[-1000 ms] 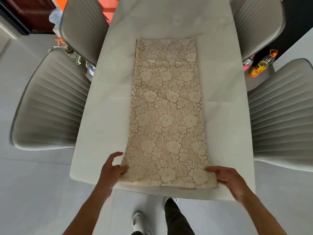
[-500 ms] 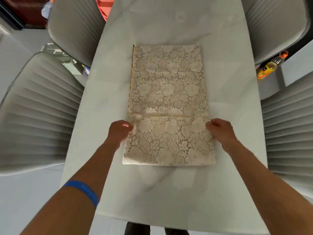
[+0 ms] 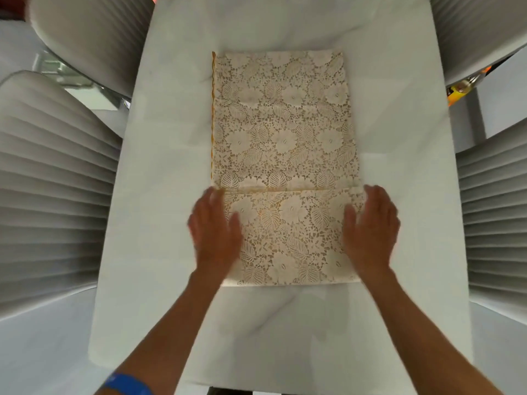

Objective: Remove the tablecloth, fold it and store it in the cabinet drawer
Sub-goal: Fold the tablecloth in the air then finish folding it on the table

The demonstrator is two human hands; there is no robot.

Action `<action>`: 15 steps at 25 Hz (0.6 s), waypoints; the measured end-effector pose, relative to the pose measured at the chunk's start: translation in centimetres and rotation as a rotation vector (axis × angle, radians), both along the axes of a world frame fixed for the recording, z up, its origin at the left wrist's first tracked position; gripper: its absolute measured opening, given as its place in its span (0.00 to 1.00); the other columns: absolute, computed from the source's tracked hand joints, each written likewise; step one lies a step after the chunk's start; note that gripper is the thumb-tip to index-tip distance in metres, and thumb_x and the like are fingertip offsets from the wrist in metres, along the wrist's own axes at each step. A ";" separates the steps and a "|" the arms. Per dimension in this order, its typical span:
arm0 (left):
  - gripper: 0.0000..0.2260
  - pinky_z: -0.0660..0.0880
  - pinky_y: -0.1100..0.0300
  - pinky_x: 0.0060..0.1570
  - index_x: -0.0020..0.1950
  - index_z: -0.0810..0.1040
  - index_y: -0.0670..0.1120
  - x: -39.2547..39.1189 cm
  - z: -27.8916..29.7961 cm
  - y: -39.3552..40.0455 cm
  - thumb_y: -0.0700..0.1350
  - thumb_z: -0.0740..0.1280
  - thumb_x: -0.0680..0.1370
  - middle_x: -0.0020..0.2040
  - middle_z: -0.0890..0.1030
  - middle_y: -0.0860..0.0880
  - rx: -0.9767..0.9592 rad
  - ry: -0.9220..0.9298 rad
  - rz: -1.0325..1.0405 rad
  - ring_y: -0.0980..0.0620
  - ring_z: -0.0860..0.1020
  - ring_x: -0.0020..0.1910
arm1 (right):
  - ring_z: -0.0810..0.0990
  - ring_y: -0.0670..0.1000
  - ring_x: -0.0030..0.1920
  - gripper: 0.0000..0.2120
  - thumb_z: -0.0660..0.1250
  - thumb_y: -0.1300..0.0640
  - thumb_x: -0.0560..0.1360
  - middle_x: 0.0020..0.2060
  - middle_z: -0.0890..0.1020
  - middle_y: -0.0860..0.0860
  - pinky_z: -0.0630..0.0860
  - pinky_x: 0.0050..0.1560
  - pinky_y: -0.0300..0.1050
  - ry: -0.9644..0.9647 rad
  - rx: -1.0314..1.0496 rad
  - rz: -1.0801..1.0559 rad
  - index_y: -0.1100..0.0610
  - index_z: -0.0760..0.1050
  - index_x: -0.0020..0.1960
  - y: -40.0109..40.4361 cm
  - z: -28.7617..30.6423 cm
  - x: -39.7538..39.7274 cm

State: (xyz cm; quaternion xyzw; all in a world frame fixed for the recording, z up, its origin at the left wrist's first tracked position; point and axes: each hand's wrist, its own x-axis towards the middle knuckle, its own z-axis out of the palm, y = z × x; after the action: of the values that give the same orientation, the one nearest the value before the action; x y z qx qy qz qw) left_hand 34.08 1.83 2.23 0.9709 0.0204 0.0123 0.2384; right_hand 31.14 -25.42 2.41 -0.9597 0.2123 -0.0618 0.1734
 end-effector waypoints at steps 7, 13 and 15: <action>0.31 0.45 0.46 0.76 0.80 0.45 0.50 -3.7 -5.4 1.0 0.62 0.47 0.81 0.81 0.45 0.44 0.323 0.117 -0.344 0.44 0.43 0.79 | 0.52 0.57 0.79 0.30 0.47 0.39 0.81 0.80 0.55 0.55 0.50 0.77 0.61 0.215 -0.225 0.272 0.51 0.53 0.80 0.3 -5.2 -7.5; 0.29 0.65 0.41 0.65 0.75 0.60 0.48 -6.9 -1.5 2.7 0.53 0.65 0.77 0.71 0.67 0.41 -0.021 0.224 0.192 0.39 0.65 0.68 | 0.69 0.64 0.66 0.27 0.67 0.49 0.76 0.69 0.71 0.61 0.68 0.64 0.60 0.131 0.147 -0.133 0.56 0.66 0.71 0.7 -1.8 -7.9; 0.24 0.73 0.43 0.58 0.69 0.68 0.45 -8.7 0.0 2.9 0.49 0.68 0.74 0.61 0.75 0.41 -0.175 0.367 0.336 0.38 0.73 0.59 | 0.74 0.65 0.57 0.21 0.67 0.53 0.74 0.59 0.77 0.61 0.74 0.57 0.59 0.200 0.321 -0.287 0.58 0.69 0.64 0.3 -0.3 -7.9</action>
State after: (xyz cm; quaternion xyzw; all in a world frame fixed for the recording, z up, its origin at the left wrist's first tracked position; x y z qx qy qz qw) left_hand 25.42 4.76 2.19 0.9155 0.2254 -0.1261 0.3084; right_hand 23.27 -25.14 2.13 -0.8812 0.3698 0.0439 0.2912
